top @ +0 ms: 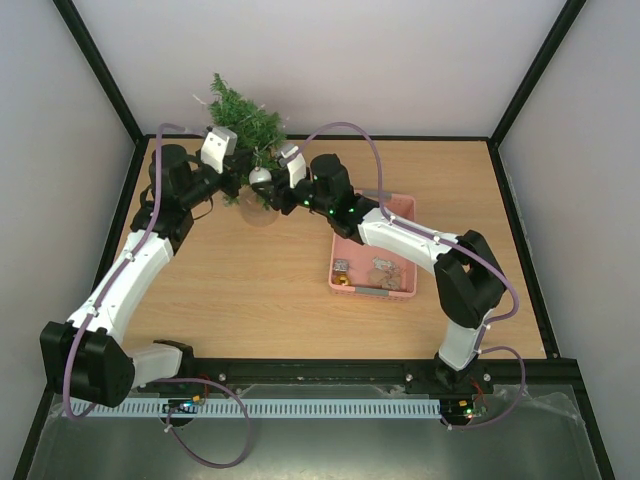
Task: Decorate the small christmas tree
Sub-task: Hang the decoration item on the Christmas tree.
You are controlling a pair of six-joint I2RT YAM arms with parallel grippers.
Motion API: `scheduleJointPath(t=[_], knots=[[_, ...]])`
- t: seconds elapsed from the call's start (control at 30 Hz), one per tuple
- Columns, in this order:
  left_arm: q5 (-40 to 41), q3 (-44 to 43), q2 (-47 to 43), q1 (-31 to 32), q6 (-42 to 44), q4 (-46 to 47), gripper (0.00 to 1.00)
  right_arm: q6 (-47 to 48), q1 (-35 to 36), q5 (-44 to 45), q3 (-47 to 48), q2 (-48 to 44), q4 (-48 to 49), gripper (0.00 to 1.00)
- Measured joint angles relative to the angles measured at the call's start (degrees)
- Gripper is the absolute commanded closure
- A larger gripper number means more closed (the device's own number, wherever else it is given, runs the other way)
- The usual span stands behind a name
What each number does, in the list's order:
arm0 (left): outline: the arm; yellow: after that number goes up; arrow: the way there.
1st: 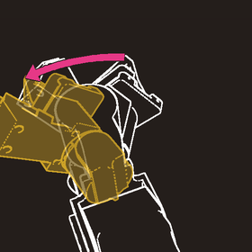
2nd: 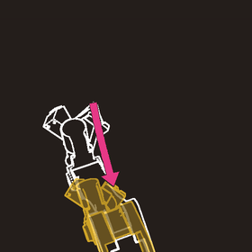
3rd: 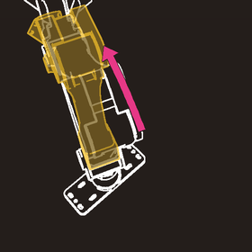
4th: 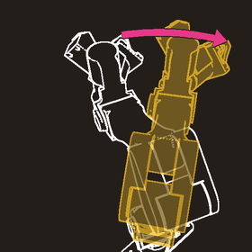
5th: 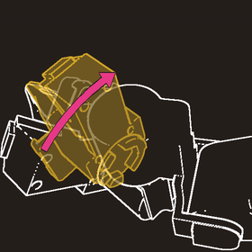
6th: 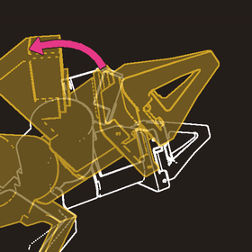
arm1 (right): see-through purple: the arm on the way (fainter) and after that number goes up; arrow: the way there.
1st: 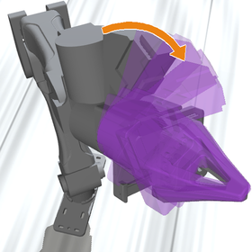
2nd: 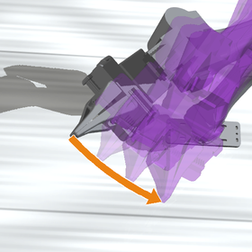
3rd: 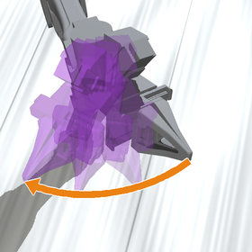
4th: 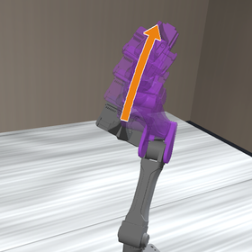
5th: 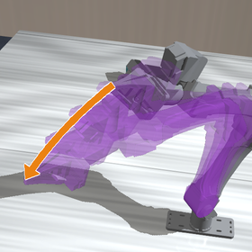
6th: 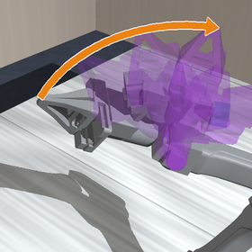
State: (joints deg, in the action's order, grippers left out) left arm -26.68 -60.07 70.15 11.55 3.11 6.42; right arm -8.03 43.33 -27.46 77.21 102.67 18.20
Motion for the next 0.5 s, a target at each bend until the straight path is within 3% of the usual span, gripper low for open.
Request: scheduleJointPath(t=[0.5], knots=[[-1.4,0.0,0.0,0.0,0.1,0.1,0.98,-0.3,-0.3,0.3,-0.5,0.0,0.0,0.55]])
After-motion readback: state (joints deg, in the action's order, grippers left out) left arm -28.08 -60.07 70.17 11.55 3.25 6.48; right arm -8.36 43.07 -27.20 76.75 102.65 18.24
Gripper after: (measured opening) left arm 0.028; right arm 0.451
